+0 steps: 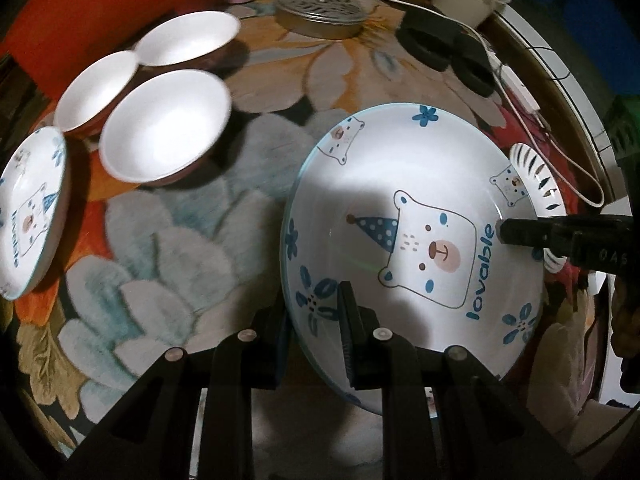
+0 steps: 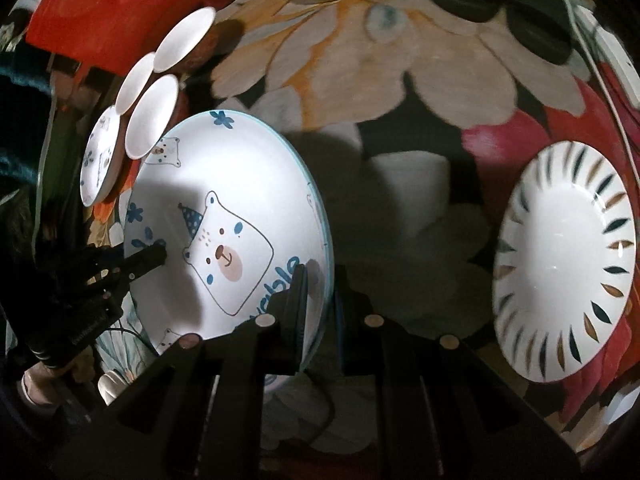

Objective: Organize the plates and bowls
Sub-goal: 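Lower the bear plate onto the leaf-pattern plate and open the right gripper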

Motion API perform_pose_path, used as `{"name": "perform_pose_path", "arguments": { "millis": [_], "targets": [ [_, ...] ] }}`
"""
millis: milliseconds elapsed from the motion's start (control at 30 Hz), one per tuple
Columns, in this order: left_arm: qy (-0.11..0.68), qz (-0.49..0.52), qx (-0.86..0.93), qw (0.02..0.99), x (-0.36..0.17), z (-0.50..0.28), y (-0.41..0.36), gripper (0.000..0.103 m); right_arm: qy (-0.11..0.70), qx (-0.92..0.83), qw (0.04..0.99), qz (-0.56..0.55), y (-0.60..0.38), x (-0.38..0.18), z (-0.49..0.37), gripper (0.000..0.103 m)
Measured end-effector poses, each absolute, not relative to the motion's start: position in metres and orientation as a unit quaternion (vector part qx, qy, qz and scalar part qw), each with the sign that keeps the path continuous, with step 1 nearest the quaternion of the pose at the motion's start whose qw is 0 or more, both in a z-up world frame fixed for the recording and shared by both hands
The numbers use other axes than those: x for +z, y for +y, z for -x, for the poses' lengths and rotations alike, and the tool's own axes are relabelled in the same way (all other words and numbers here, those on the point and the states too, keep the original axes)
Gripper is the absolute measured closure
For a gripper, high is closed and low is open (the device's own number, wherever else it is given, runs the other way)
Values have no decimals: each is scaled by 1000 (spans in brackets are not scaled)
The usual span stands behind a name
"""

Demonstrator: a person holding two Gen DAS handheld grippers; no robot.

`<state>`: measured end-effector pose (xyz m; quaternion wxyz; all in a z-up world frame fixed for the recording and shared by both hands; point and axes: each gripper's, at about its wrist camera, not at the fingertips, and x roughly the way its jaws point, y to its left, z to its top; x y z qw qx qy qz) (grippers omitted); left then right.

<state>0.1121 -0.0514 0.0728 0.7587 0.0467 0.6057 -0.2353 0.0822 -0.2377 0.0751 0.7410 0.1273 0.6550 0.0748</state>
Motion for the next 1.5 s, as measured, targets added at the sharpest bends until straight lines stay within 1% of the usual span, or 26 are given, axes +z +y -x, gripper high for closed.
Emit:
{"name": "perform_pose_path", "arguments": {
  "millis": [367,600,867,1167,1500],
  "targets": [
    [602,-98,-275,743,81,-111,-121,82,643,34,744,-179,-301,81,-58,90],
    [599,-133,-301,730,85,-108,-179,82,636,-1,740,-220,-348,79,-36,90],
    [594,-136,-322,724,85,-102,-231,82,625,-38,738,-252,-398,79,-15,90],
    [612,-127,-331,707,62,-91,-277,82,613,-73,737,-274,-449,76,-4,90],
    [591,-153,-337,717,61,-87,-319,82,611,-95,730,-290,-482,64,8,90]
  ]
}}
